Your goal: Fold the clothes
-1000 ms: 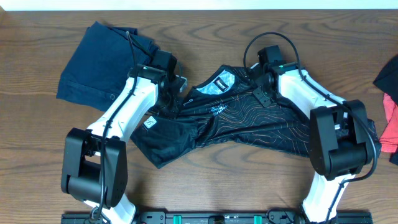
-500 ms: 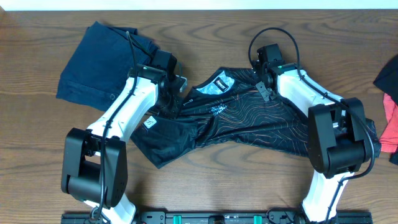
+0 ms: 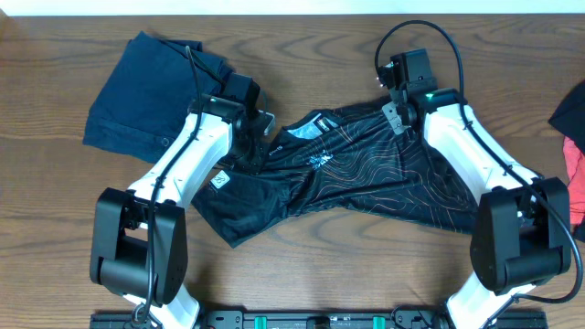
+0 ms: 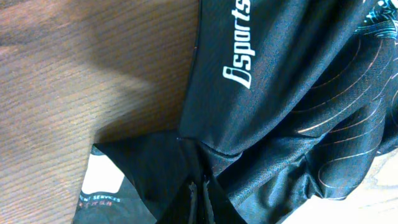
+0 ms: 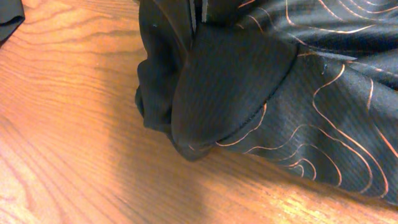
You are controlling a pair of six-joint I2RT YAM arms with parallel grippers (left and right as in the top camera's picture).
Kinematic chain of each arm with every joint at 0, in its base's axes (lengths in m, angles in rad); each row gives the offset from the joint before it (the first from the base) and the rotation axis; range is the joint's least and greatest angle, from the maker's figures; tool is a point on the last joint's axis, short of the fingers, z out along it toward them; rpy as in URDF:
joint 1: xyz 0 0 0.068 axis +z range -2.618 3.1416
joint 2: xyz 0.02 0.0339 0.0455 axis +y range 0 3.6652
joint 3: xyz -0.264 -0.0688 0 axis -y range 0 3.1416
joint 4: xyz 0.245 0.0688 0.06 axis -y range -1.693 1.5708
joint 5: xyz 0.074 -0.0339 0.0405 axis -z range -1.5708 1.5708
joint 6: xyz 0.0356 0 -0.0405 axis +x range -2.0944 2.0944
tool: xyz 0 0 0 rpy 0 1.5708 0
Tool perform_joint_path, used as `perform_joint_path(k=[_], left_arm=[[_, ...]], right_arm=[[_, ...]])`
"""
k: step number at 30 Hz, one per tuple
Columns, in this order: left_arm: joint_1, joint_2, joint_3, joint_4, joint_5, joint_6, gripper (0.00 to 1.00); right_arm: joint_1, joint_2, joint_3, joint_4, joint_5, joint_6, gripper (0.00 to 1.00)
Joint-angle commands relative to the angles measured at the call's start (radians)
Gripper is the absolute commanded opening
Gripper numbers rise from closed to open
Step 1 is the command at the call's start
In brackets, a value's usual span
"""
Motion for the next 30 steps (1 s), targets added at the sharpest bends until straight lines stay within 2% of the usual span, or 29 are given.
perform_joint_path(k=[1, 6, 9, 11, 13, 16, 19, 26, 28, 30], left_arm=[[0.001, 0.002, 0.003, -0.004, -0.013, -0.012, 0.06], [0.001, 0.002, 0.003, -0.003, -0.013, -0.012, 0.06], [0.001, 0.002, 0.003, -0.003, -0.013, -0.012, 0.06], [0.001, 0.002, 0.003, -0.003, -0.012, -0.012, 0.06], [0.001, 0.002, 0.003, -0.003, -0.012, -0.012, 0.06], [0.001, 0.002, 0.003, -0.003, -0.012, -0.012, 0.06], [0.001, 0.002, 0.003, -0.003, -0.012, -0.013, 0.06], [0.001, 0.002, 0.003, -0.003, -0.012, -0.013, 0.06], [0.0, 0.002, 0.003, -0.003, -0.012, -0.013, 0.06], [0.001, 0.002, 0.003, -0.003, -0.012, -0.013, 0.06]], right_arm=[[-0.027, -0.01, -0.002, -0.014, -0.017, 0.006, 0.02], [-0.029, -0.01, -0.002, -0.032, -0.03, 0.002, 0.05], [-0.029, -0.01, -0.002, -0.039, -0.113, -0.026, 0.12], [-0.029, -0.01, -0.002, -0.043, -0.161, -0.038, 0.25], [-0.029, -0.01, -0.002, -0.043, -0.18, -0.041, 0.32], [-0.028, -0.01, -0.002, -0.05, -0.22, -0.042, 0.52], [-0.028, -0.002, -0.003, -0.076, -0.237, -0.052, 0.62], [-0.028, 0.047, -0.003, -0.085, -0.231, -0.083, 0.66], [-0.029, 0.061, -0.003, -0.063, -0.221, -0.082, 0.62], [-0.029, 0.08, -0.003, -0.042, -0.22, -0.082, 0.46]])
